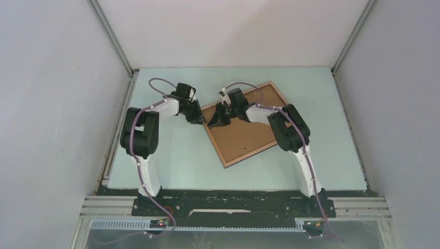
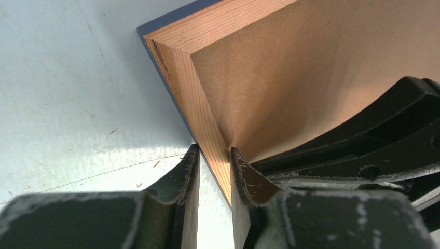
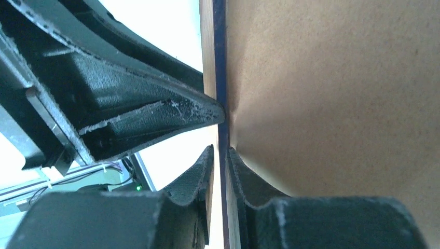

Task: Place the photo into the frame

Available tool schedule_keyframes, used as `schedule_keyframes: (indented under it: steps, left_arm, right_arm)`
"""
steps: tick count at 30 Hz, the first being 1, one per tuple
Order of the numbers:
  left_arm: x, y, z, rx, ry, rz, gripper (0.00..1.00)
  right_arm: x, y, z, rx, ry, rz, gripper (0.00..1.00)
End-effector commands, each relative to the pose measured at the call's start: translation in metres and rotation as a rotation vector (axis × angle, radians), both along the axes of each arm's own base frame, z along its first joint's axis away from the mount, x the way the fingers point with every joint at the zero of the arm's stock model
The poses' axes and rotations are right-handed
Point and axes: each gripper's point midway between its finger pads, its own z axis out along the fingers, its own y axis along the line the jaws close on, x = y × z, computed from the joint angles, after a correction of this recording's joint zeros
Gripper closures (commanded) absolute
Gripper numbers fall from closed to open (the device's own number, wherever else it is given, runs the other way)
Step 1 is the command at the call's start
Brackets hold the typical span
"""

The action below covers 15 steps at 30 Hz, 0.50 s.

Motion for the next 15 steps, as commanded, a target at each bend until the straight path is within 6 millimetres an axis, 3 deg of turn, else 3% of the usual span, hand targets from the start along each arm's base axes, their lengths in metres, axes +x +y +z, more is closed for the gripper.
schedule_keyframes:
  steps: [1,7,15]
  left_arm:
    - [0.02,-0.004,0.031,-0.032,-0.094,-0.021,0.99]
    - [0.021,-0.005,0.033,-0.035,-0.099,-0.023,0.99]
    - [0.021,-0.002,0.034,-0.035,-0.099,-0.016,0.99]
  right_arm:
    - [0.011,0.006,-0.003,-0.017,-0.011,-0.001,0.78]
    - [-0.001,0.001,-0.016,-0.092,0.021,0.005,0.77]
    - [-0.01,0.001,-0.013,-0.089,0.002,0.024,0.78]
